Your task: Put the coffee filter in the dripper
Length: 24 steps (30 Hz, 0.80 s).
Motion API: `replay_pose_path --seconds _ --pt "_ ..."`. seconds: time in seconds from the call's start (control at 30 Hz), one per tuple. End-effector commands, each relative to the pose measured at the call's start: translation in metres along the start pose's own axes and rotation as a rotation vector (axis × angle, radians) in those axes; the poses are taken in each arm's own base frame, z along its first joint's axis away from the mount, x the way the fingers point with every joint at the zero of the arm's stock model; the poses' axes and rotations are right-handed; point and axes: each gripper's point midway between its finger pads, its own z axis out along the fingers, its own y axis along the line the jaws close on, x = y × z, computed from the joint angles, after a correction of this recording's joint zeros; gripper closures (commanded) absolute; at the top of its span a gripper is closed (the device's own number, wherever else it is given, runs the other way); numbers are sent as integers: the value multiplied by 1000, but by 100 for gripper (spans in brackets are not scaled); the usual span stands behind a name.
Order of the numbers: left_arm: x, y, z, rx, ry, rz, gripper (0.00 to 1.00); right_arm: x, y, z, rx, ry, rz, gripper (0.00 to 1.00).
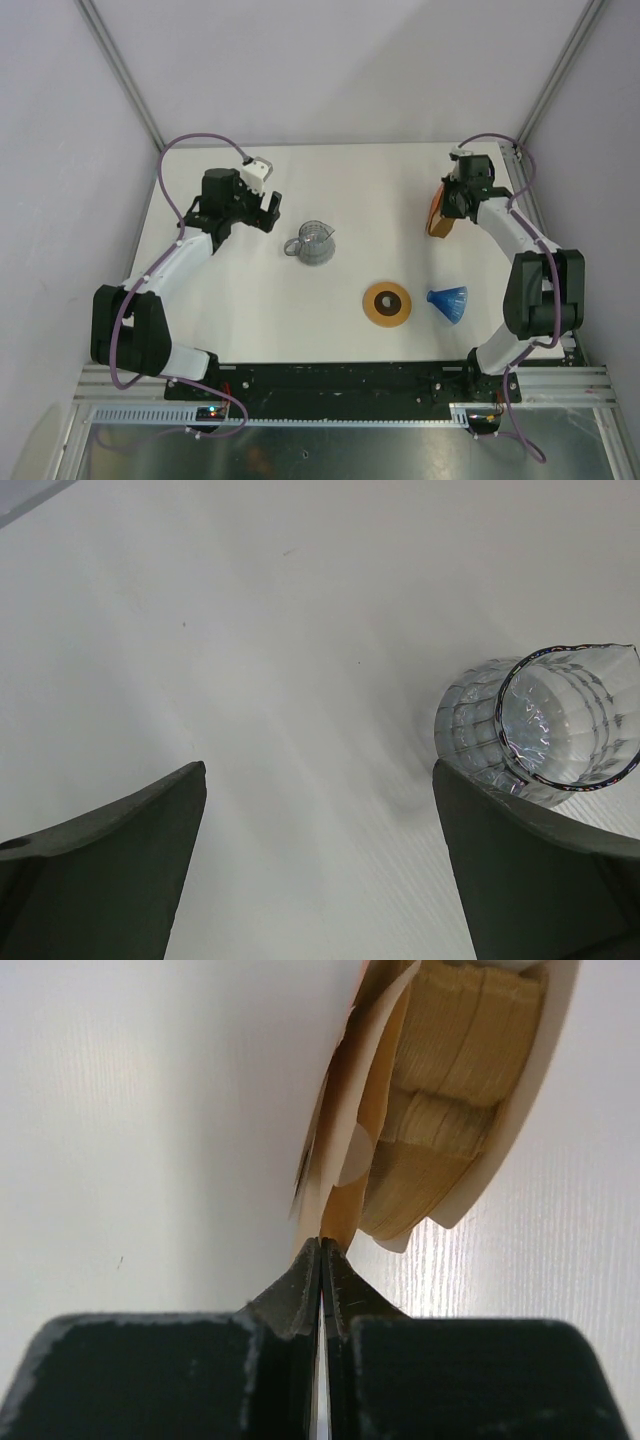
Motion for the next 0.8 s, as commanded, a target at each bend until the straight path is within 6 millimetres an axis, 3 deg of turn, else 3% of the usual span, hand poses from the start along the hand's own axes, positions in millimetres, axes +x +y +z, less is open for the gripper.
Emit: replay_pose_path --seconds 0.0,0.27,0.5,0.63,0.77 --pt "-15 4 -10 -12 -54 32 0 -11 14 0 -19 -26 -11 100" --pt "-18 3 -9 -5 -58 25 0 -31 18 -54 40 -121 -33 100" --pt "-25 3 -10 -2 -67 10 0 -31 33 -103 60 -171 -66 100" --pt "-27 -1 -13 15 -74 1 0 -37 58 -138 -9 -247 -81 100" --pt "-31 -9 -22 51 -85 -4 1 -41 98 -169 -147 -321 -89 100"
